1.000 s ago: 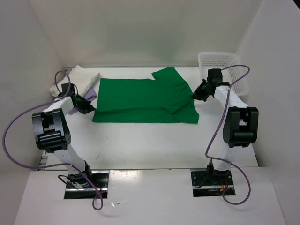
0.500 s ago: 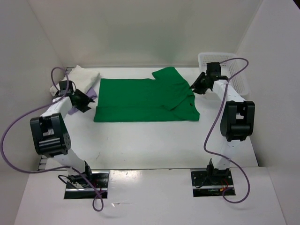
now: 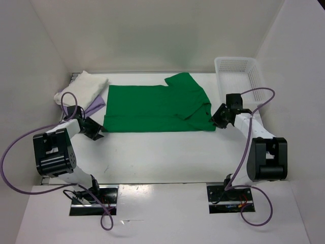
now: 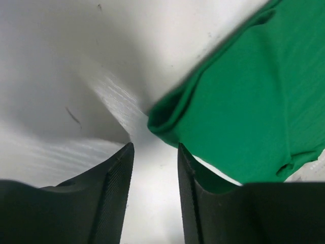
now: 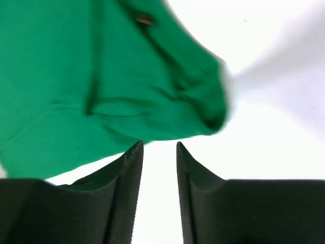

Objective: Fold and stack the t-shirts
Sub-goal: Fold the flattened tshirt in 1/3 of the way

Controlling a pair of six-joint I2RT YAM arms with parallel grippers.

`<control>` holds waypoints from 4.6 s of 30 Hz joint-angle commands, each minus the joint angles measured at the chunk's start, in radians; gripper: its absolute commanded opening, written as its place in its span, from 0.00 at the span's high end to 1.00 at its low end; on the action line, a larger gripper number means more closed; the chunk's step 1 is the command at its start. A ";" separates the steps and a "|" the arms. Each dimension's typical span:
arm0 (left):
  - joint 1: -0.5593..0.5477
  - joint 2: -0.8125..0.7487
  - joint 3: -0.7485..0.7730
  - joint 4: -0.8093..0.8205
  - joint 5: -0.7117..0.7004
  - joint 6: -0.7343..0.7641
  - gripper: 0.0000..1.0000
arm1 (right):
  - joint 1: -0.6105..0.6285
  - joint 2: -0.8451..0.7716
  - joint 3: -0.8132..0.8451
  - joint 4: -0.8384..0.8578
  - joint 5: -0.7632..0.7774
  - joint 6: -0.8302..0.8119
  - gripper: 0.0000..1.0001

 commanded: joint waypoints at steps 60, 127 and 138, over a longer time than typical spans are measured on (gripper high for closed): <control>0.007 0.114 0.075 0.054 0.045 0.045 1.00 | -0.009 0.112 0.180 -0.020 0.125 -0.090 0.54; -0.414 -0.085 0.141 0.011 0.187 0.073 0.90 | 0.249 0.221 0.090 0.130 -0.112 0.083 0.55; -0.528 0.051 0.132 0.078 0.132 0.036 0.90 | 0.258 0.307 0.087 0.147 -0.076 0.113 0.51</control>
